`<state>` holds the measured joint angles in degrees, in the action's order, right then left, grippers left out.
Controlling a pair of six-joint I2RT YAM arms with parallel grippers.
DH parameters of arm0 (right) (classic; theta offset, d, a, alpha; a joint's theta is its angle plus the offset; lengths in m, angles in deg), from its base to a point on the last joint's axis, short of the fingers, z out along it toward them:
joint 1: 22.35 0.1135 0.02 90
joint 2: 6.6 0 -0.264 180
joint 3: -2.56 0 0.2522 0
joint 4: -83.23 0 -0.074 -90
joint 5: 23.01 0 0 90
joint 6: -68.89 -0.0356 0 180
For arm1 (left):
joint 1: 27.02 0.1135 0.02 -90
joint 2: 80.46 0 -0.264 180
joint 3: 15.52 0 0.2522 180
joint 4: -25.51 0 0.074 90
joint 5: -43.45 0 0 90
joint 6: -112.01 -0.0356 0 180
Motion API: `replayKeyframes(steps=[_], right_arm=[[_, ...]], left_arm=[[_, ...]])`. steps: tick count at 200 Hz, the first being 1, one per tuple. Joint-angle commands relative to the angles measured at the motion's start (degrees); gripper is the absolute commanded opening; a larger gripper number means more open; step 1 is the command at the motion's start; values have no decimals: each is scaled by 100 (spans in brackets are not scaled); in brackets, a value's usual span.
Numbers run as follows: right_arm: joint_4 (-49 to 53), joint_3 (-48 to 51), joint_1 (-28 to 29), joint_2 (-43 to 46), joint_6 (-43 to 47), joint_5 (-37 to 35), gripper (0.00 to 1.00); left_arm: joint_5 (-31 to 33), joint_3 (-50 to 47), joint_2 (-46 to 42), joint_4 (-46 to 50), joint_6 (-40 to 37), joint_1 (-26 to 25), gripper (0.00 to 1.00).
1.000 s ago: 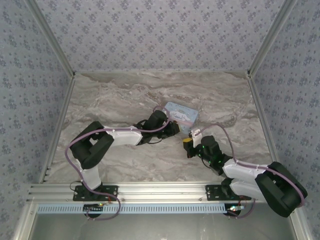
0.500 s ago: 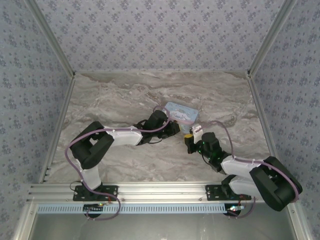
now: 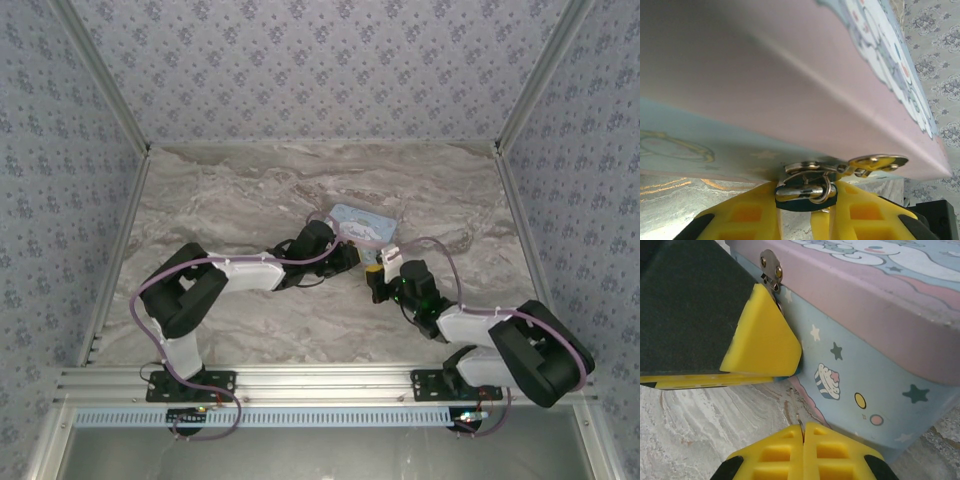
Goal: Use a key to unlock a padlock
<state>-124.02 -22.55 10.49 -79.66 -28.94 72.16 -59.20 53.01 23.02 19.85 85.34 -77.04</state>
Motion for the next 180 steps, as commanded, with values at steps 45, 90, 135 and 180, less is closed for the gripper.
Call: replayKeyframes(steps=[45, 90, 135, 180], right_arm=[[-388, -192, -57, -221, 45, 133, 0], [-443, -187, -73, -262, 25, 207, 0], [-440, -96, -81, -200, 19, 206, 0], [-441, -107, -86, -130, -7, 213, 0]], left_arm=[[-116, 149, -232, -203, 21, -43, 22], [-106, 149, -223, -171, 17, -47, 23], [-98, 158, -217, -170, 17, -43, 22], [-93, 157, -214, -159, 21, -46, 22]])
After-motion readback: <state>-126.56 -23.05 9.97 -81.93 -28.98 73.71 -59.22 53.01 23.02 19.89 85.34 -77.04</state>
